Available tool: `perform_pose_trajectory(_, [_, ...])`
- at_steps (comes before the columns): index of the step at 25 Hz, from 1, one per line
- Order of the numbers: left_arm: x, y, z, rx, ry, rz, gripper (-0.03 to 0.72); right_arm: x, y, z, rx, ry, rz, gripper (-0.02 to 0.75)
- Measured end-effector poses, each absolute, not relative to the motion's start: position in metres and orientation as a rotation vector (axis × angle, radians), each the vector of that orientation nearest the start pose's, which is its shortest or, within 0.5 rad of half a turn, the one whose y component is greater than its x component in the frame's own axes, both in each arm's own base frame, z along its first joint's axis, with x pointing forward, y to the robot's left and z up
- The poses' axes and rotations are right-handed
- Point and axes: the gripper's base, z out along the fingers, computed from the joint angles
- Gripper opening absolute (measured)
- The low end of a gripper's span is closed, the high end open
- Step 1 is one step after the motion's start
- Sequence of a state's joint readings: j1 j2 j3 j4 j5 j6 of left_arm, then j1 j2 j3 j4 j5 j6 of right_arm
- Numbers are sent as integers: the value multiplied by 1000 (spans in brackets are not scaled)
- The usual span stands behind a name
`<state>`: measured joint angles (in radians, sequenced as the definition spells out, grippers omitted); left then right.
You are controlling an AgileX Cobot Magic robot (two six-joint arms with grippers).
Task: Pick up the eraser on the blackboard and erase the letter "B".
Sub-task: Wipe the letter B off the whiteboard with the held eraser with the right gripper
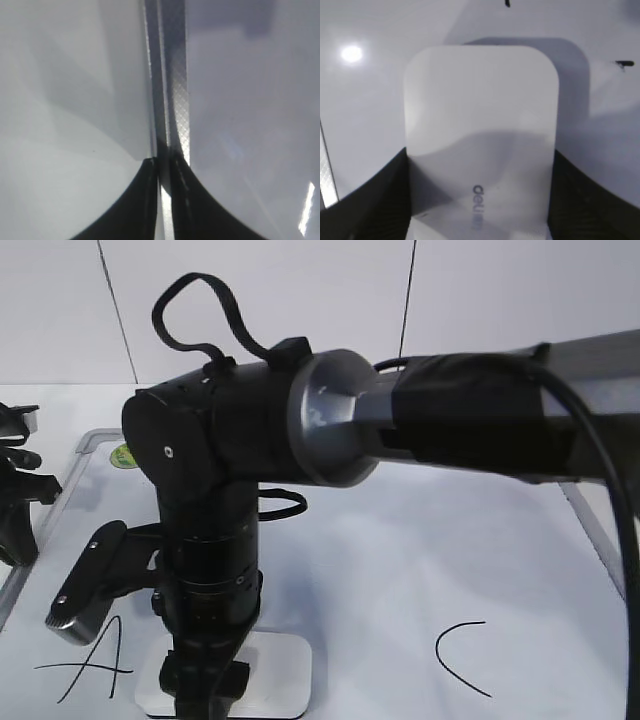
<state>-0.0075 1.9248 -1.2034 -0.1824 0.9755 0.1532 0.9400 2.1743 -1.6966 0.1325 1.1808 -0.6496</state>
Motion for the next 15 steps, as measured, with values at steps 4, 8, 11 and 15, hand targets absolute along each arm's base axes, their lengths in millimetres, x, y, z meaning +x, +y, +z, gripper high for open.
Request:
perform_pose_trajectory(4, [346,-16,154,87,3156,-239,45,250,358,167,-2190,2256,178,505])
perform_pose_trajectory(8, [347,-16,154,87,3154,-238,45,267,362,167,-2139,2264,176,505])
perform_pose_trajectory(11, [347,-16,154,87,3153,-238,45,282,363,167,-2096,2282,179,505])
perform_pose_trajectory(15, [347,-16,154,86,3149,-237,45,310,358,166,-2007,2328,212,505])
